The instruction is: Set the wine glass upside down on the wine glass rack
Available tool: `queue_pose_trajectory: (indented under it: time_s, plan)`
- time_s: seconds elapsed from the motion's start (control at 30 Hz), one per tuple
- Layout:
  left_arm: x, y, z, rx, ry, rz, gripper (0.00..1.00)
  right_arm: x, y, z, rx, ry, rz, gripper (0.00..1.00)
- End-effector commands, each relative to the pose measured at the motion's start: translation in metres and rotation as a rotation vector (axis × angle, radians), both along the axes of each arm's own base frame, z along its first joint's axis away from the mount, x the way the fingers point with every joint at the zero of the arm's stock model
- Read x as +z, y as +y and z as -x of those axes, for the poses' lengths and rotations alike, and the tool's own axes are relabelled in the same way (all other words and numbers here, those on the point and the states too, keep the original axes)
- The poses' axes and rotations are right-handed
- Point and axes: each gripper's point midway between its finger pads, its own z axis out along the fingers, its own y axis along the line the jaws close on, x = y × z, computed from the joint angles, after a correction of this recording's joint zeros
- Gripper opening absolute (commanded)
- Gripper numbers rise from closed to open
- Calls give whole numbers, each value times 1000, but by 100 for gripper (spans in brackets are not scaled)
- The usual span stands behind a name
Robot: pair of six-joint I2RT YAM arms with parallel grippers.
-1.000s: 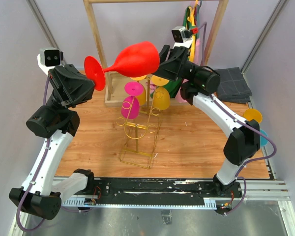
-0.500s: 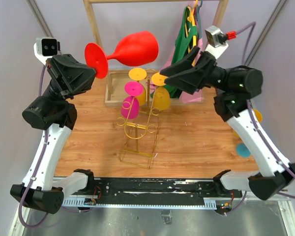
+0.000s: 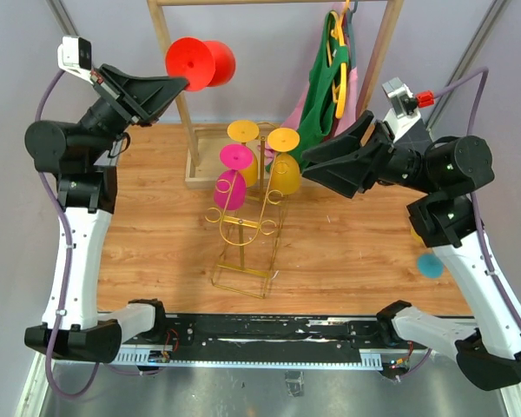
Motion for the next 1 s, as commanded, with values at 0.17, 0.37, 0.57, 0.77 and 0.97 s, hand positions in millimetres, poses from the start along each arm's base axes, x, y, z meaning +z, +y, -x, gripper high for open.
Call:
queue_pose_trajectory:
  time_s: [0.17,0.37,0.57,0.77,0.97]
  plan:
    - [-66,29,-47,384,201,-230,0,-8,-7,-1,-60,-28,32,51]
    - [-109,47,-41,505,356,-274,0,-11,-5,-6,-67,-21,46,51]
    - [-157,42,-33,441,484,-249,0,-12,-1,-13,-65,-11,53,49]
    - [-182,34,-22,386,541,-260,0,-15,3,-21,-64,5,63,49]
    - [-200,19,-10,295,569,-275,0,-20,8,-31,-66,23,71,48]
